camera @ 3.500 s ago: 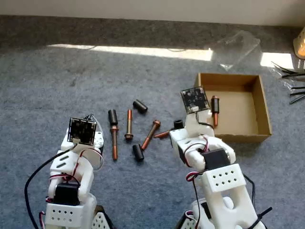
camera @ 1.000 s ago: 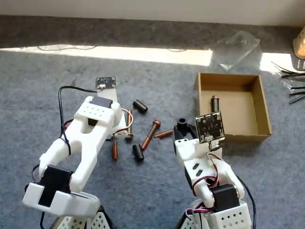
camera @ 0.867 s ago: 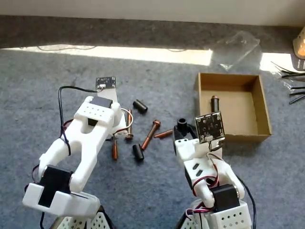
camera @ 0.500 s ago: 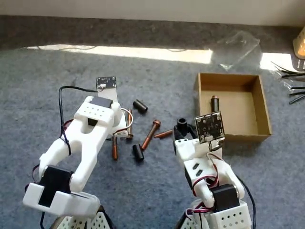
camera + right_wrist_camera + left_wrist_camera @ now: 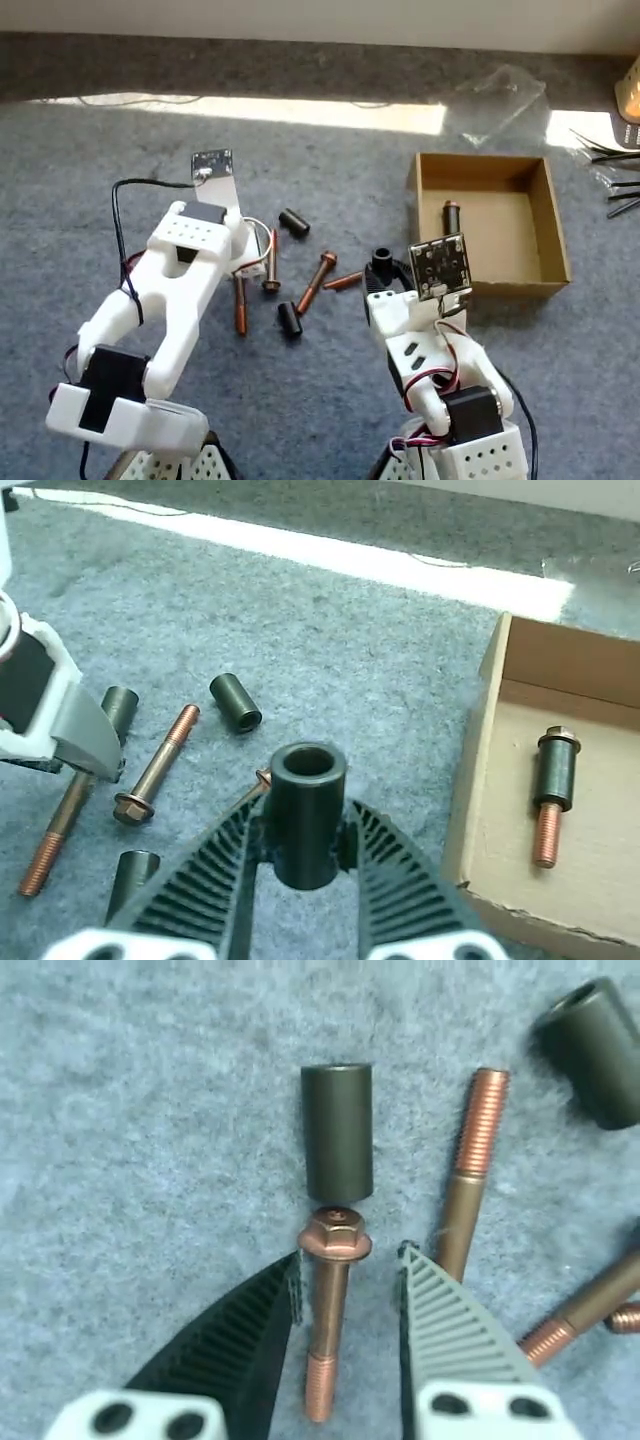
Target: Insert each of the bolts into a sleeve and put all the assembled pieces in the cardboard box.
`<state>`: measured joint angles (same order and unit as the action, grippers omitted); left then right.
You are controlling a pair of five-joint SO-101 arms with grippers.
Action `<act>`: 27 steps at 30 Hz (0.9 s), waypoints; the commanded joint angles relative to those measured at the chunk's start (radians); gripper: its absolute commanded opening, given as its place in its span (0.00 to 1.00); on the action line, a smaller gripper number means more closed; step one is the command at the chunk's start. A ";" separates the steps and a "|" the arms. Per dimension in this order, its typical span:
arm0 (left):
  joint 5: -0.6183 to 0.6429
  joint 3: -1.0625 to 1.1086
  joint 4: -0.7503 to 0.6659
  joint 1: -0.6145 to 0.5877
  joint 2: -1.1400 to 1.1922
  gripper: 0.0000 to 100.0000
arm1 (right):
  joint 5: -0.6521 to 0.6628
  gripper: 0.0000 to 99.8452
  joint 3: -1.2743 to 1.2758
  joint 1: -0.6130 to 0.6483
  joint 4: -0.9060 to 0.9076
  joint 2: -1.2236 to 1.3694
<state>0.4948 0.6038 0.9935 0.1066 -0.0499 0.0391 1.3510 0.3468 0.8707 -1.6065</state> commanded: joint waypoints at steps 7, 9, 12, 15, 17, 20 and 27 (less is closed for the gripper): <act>-0.011 0.031 -0.035 -0.004 -0.005 0.15 | -0.006 0.01 -0.008 -0.010 -0.027 -0.019; -0.006 0.036 -0.034 -0.004 -0.005 0.15 | -0.006 0.01 -0.008 -0.010 -0.027 -0.019; -0.006 0.050 -0.035 -0.002 -0.005 0.15 | -0.006 0.01 -0.008 -0.010 -0.027 -0.019; -0.006 0.058 -0.037 -0.002 -0.005 0.15 | -0.006 0.01 -0.008 -0.010 -0.027 -0.019; -0.006 0.058 -0.038 -0.002 -0.004 0.15 | -0.006 0.01 -0.008 -0.010 -0.027 -0.019; -0.009 0.058 -0.068 -0.002 0.018 0.09 | -0.006 0.01 -0.008 -0.010 -0.027 -0.019; -0.011 0.016 -0.140 -0.002 0.142 0.04 | -0.006 0.01 -0.008 -0.010 -0.027 -0.019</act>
<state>0.4918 0.6621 0.8800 0.1128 0.0453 0.0391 1.3510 0.3468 0.8707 -1.6065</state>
